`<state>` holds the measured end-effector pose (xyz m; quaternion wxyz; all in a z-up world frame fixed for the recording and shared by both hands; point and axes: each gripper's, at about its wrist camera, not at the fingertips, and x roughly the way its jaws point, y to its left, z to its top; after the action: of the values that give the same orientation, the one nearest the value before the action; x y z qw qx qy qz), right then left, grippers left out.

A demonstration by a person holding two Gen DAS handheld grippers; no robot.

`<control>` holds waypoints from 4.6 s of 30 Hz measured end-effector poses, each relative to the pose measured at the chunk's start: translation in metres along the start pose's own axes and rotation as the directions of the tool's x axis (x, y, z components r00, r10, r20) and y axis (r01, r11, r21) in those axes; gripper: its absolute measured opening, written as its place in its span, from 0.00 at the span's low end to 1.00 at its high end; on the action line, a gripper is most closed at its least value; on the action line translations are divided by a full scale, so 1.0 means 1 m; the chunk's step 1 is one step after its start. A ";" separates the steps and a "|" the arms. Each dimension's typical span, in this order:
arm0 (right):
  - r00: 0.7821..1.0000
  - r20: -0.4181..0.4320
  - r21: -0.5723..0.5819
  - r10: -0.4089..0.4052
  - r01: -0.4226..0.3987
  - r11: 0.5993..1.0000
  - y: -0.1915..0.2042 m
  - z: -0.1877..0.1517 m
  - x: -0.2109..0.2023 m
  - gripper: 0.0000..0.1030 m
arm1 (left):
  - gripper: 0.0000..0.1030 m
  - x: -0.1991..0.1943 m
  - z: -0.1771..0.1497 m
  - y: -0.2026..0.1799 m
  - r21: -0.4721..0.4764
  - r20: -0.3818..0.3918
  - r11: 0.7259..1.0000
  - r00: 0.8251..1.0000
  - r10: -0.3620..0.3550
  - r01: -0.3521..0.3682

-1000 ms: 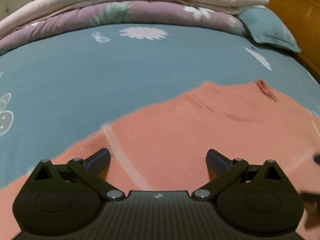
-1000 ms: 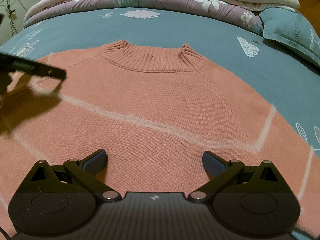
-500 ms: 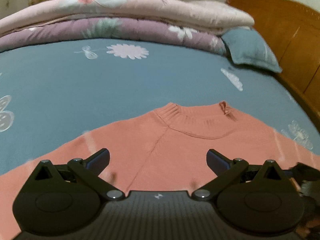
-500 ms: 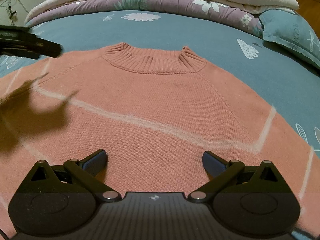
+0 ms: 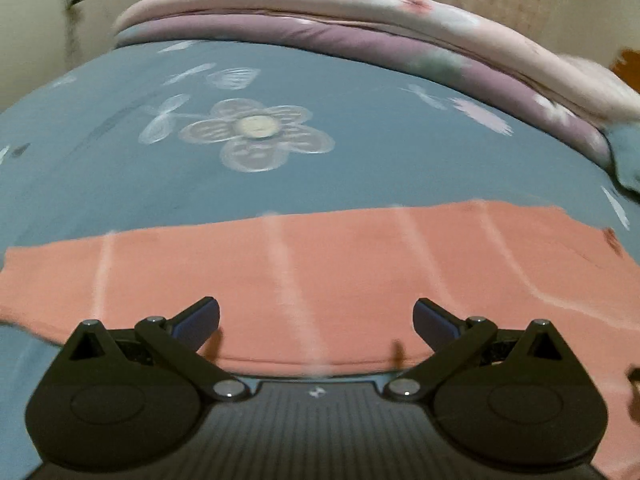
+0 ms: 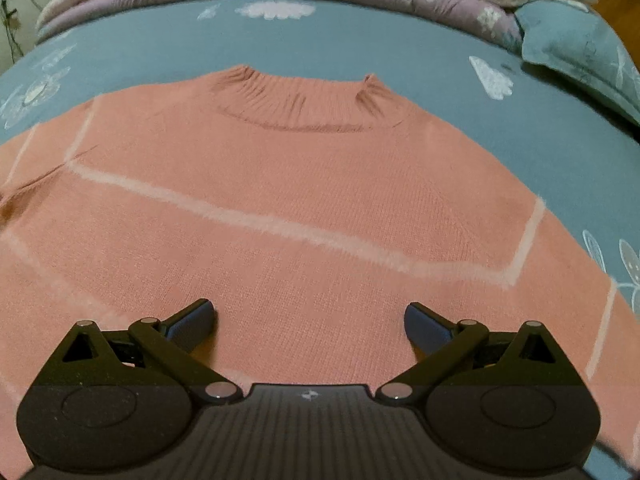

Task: Fold clothes
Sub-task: 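Move the left tool to the cuff of the striped sleeve, then grasp the ribbed sleeve cuff with the left tool and lift it, then carry the held sleeve with the left tool across the sweater body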

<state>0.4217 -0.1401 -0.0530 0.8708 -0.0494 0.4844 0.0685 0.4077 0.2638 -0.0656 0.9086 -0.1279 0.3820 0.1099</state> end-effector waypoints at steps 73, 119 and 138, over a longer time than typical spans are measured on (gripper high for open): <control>0.992 -0.122 -0.006 0.030 -0.030 1.000 0.052 -0.048 -0.026 1.00 | 0.99 0.026 -0.015 0.150 -0.501 0.382 0.830 0.923 -0.042 0.245; 0.952 0.150 0.014 0.265 -0.270 0.963 -0.003 -0.085 -0.100 1.00 | 0.99 -0.059 0.077 -0.071 -0.019 0.244 0.934 0.908 -0.341 0.356; 0.916 0.155 -0.007 0.369 -0.373 0.928 -0.046 -0.122 -0.108 1.00 | 0.99 -0.085 0.091 -0.198 0.104 0.153 0.910 0.898 -0.413 0.401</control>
<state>0.2710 -0.2123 -0.0243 0.8771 0.0584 0.4174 0.2304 0.4685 0.0972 0.0867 0.9448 -0.1634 0.2707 -0.0855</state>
